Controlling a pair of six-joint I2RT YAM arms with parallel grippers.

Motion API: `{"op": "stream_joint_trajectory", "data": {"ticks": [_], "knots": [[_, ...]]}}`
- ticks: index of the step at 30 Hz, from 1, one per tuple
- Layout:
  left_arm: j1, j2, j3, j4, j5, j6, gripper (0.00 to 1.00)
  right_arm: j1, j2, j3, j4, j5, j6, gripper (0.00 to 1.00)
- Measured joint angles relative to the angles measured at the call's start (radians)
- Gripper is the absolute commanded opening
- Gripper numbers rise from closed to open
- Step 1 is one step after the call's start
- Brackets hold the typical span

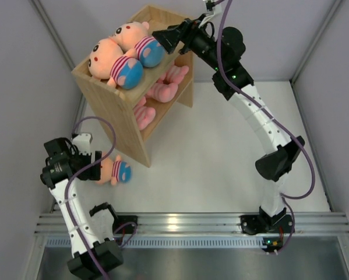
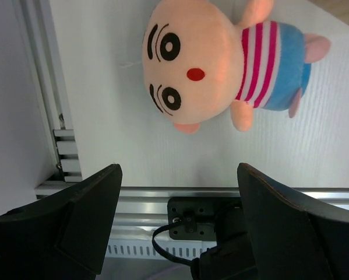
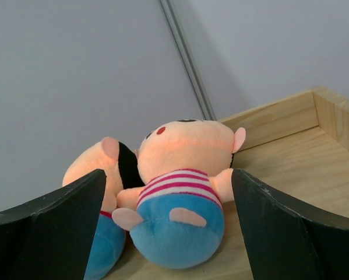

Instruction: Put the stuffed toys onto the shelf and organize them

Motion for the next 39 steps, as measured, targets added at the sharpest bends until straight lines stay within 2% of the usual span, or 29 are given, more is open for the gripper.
{"op": "stream_joint_trajectory", "data": {"ticks": [7, 16, 18, 21, 25, 28, 29, 32, 36, 39], "knots": [[0.0, 0.06, -0.19, 0.125, -0.019, 0.017, 0.86, -0.025, -0.077, -0.091, 0.05, -0.017, -0.035, 0.89], [0.011, 0.237, -0.206, 0.331, 0.085, 0.065, 0.85, -0.025, -0.138, -0.197, 0.07, -0.014, -0.118, 0.89], [0.011, 0.262, -0.206, 0.363, 0.118, 0.082, 0.83, -0.025, -0.16, -0.223, 0.065, 0.001, -0.14, 0.89], [0.012, 0.316, -0.219, 0.404, 0.15, 0.095, 0.74, -0.025, -0.19, -0.241, 0.058, 0.022, -0.169, 0.89], [0.013, 0.342, -0.29, 0.433, 0.164, 0.108, 0.72, -0.025, -0.219, -0.241, 0.054, 0.05, -0.193, 0.89], [0.016, 0.344, -0.329, 0.44, 0.17, 0.119, 0.39, -0.025, -0.235, -0.241, 0.052, 0.074, -0.211, 0.89], [0.017, 0.343, -0.333, 0.442, 0.172, 0.122, 0.13, -0.025, -0.239, -0.241, 0.051, 0.079, -0.217, 0.88], [0.018, 0.325, -0.332, 0.447, 0.178, 0.13, 0.04, -0.025, -0.245, -0.241, 0.043, 0.089, -0.232, 0.88], [0.017, 0.245, -0.318, 0.422, 0.183, 0.124, 0.0, -0.025, -0.264, -0.263, 0.021, 0.093, -0.28, 0.88], [0.017, 0.164, -0.251, 0.37, 0.2, 0.107, 0.0, -0.025, -0.303, -0.316, 0.007, 0.074, -0.342, 0.91]]}}
